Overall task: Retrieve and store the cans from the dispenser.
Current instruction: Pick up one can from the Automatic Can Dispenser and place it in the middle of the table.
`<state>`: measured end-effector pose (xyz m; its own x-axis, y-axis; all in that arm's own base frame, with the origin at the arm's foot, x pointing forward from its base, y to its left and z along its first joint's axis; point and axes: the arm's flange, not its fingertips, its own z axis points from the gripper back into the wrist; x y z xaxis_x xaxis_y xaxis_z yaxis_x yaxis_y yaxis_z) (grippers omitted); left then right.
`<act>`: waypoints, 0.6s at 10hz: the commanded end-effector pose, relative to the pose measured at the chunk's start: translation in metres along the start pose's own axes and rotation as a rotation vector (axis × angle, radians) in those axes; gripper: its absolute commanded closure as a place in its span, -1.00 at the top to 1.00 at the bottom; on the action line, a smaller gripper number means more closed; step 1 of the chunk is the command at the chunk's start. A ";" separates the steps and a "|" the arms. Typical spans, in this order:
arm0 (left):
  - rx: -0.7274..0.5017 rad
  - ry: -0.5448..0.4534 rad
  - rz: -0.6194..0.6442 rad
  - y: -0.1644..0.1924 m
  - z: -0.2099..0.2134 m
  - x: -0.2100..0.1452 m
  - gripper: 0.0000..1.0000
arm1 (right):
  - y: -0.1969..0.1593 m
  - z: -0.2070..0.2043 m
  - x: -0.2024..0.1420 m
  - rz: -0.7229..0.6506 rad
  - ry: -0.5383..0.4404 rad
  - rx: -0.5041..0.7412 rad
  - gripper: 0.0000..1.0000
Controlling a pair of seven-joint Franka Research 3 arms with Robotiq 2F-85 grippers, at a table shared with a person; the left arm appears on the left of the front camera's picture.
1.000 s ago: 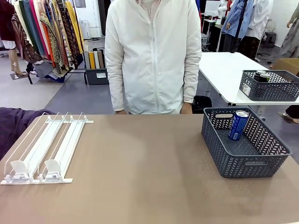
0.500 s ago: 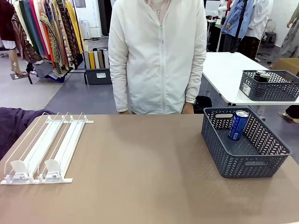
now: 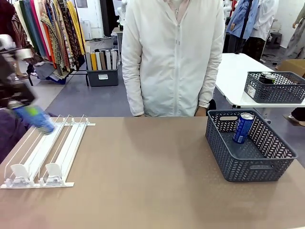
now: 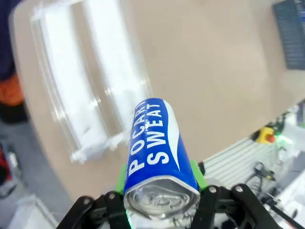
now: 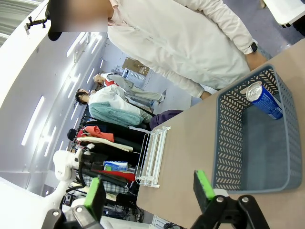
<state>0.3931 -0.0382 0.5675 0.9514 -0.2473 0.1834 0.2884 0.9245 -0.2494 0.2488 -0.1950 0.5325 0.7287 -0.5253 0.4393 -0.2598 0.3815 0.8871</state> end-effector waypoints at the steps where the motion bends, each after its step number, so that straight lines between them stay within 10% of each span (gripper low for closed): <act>1: -0.045 0.047 -0.184 -0.051 -0.026 0.077 -1.00 | 0.002 -0.003 0.003 0.016 -0.020 0.026 1.00; 6: -0.025 0.270 -0.410 -0.200 -0.159 0.181 -1.00 | 0.002 -0.003 0.003 0.016 -0.020 0.026 1.00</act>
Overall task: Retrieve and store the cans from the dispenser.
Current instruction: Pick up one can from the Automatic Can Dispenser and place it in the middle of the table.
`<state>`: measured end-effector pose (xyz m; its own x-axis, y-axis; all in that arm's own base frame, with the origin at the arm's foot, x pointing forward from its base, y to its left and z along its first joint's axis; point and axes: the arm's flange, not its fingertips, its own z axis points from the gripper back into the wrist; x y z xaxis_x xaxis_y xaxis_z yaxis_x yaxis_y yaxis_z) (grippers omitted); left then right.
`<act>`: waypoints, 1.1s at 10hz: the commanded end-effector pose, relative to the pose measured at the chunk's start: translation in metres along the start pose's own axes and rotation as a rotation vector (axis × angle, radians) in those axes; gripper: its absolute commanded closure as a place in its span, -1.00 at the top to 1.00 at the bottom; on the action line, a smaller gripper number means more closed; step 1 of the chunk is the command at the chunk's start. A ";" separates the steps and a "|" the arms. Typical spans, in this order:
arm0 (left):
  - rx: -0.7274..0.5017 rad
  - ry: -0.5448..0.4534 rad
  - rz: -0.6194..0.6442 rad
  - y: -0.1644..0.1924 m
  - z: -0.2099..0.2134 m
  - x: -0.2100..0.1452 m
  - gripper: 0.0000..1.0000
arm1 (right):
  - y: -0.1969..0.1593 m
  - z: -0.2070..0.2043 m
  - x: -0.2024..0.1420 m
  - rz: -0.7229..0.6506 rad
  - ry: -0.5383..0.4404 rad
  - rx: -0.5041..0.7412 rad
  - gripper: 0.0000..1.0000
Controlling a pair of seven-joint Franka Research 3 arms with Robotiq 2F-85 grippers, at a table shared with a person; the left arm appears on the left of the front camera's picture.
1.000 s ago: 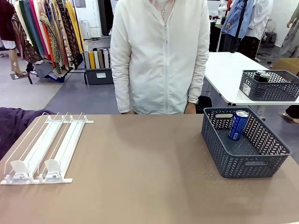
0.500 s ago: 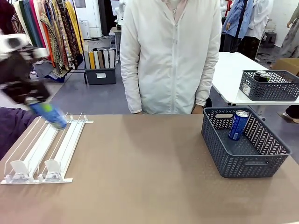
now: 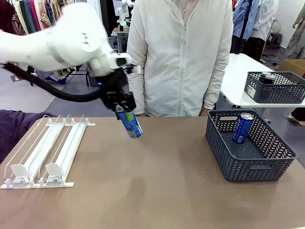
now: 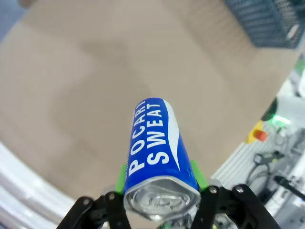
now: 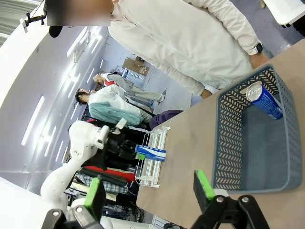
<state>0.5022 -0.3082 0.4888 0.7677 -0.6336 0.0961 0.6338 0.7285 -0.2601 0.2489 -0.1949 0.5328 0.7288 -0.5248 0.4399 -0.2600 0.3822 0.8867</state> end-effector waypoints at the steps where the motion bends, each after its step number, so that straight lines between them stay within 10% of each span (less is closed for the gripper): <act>1: 0.063 0.149 -0.014 -0.002 -0.013 0.042 -1.00 | 0.002 -0.003 0.003 0.016 -0.020 0.027 1.00; 8: 0.216 0.238 0.040 -0.022 -0.106 0.081 -1.00 | 0.002 -0.003 0.003 0.016 -0.020 0.027 1.00; 9: 0.211 0.250 0.034 -0.022 -0.106 0.081 -0.68 | 0.002 -0.003 0.003 0.016 -0.020 0.027 1.00; 10: 0.209 0.261 0.027 -0.023 -0.107 0.081 0.48 | 0.002 -0.003 0.003 0.016 -0.020 0.027 1.00; 11: 0.208 0.261 0.024 -0.023 -0.107 0.083 1.00 | 0.002 -0.003 0.003 0.016 -0.020 0.027 1.00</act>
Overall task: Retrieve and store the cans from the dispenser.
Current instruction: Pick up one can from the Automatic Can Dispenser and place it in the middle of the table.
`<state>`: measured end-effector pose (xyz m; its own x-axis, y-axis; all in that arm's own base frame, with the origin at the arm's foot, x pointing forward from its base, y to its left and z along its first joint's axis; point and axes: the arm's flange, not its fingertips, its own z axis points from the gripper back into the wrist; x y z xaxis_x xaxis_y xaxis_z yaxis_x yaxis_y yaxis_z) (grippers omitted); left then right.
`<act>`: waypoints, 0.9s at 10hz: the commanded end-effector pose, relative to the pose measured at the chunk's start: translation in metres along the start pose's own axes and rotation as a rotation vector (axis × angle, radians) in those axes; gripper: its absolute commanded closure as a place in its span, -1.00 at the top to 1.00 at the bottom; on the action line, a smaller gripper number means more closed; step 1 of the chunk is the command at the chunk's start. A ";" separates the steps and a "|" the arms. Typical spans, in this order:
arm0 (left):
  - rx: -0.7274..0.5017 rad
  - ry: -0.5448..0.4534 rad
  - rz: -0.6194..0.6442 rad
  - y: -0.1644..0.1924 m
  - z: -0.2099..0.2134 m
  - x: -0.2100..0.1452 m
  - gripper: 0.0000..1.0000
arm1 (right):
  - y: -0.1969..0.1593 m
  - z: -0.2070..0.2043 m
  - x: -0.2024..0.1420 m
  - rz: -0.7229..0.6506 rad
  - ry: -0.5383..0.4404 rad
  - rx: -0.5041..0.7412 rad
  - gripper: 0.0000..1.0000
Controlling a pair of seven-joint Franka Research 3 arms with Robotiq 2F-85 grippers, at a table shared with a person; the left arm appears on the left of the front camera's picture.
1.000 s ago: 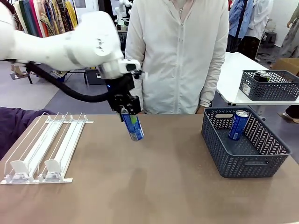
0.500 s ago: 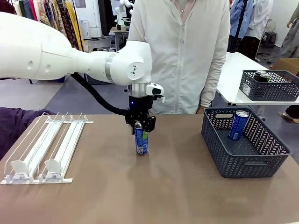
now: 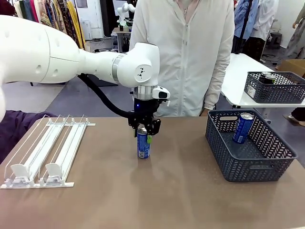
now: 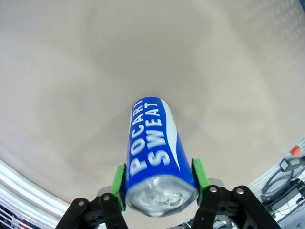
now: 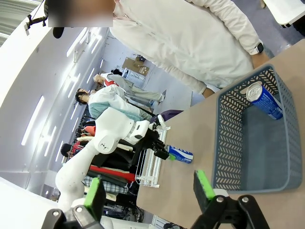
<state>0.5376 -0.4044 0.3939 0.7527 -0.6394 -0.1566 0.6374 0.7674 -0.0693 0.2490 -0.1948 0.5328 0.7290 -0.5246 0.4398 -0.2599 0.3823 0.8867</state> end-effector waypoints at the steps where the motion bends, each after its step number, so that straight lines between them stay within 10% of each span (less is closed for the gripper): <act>1: 0.011 0.005 -0.001 0.000 0.006 -0.001 1.00 | 0.002 -0.002 0.003 0.016 -0.021 0.027 1.00; 5: -0.011 -0.097 0.001 0.003 0.035 -0.023 1.00 | 0.002 -0.002 0.003 0.016 -0.021 0.027 1.00; 9: -0.291 -0.243 -0.066 0.072 0.126 -0.127 1.00 | 0.002 -0.002 0.003 0.016 -0.021 0.027 1.00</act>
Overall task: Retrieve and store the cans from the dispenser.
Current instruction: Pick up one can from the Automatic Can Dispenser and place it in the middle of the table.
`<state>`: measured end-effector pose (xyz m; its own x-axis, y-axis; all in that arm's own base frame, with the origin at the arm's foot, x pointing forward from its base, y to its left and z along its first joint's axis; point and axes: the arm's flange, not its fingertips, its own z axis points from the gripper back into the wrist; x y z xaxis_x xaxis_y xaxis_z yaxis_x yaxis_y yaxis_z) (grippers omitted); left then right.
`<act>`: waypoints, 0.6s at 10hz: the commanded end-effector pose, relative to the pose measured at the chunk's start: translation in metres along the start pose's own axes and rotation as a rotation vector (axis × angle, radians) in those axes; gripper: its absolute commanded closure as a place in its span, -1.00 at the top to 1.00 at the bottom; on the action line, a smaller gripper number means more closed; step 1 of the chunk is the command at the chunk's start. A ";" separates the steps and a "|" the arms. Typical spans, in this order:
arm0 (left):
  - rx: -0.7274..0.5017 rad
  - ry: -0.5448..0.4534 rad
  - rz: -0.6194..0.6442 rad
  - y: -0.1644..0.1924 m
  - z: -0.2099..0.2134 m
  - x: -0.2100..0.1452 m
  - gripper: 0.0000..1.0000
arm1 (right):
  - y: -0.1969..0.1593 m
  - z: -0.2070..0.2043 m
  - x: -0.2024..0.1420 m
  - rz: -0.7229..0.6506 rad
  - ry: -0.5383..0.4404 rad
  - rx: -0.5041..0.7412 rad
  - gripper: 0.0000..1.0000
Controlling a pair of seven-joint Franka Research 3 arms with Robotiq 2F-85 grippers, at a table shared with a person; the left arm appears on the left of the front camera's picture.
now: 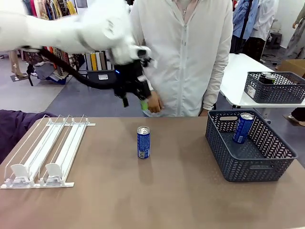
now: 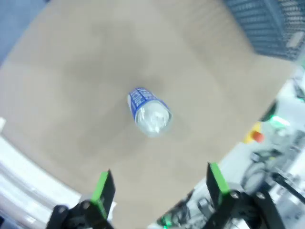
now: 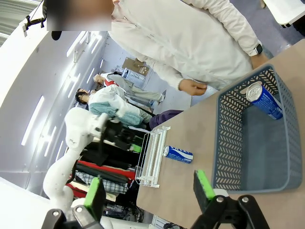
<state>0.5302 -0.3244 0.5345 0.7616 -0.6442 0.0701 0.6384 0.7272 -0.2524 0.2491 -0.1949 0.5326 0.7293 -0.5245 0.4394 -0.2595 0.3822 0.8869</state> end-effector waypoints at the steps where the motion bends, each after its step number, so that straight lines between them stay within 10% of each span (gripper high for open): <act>1: -0.188 -0.081 -0.019 0.046 0.030 -0.079 1.00 | 0.002 -0.002 0.003 0.016 -0.021 0.027 1.00; 6: -0.571 -0.551 0.206 0.203 0.079 -0.284 1.00 | 0.002 -0.002 0.003 0.016 -0.021 0.027 1.00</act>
<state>0.4584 0.0175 0.5552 0.8929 -0.2513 0.3737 0.4496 0.5449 -0.7078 0.2493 -0.1952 0.5327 0.7293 -0.5247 0.4391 -0.2586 0.3827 0.8869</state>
